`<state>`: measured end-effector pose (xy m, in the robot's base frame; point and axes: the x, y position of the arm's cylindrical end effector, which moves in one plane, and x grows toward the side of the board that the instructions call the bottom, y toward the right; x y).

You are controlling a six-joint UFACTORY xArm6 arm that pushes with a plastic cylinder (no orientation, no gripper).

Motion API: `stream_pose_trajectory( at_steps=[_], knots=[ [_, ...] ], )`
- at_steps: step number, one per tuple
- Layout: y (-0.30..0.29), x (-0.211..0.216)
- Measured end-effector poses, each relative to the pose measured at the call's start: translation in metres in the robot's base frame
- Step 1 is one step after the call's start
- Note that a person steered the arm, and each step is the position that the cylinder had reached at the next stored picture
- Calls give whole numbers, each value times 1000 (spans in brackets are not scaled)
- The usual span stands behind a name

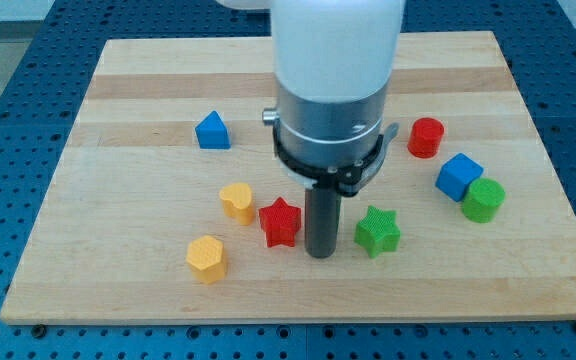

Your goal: Move the red star right to the yellow heart

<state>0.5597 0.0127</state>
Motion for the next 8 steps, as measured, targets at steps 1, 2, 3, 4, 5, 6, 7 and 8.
stream_pose_trajectory(
  at_steps=[1, 2, 3, 4, 5, 6, 7, 8],
  knots=[
    [-32, 16],
    [-48, 11],
    [-44, -11],
    [-42, -30],
    [-42, -37],
    [-42, -38],
    [-43, -38],
    [-46, -38]
  ],
)
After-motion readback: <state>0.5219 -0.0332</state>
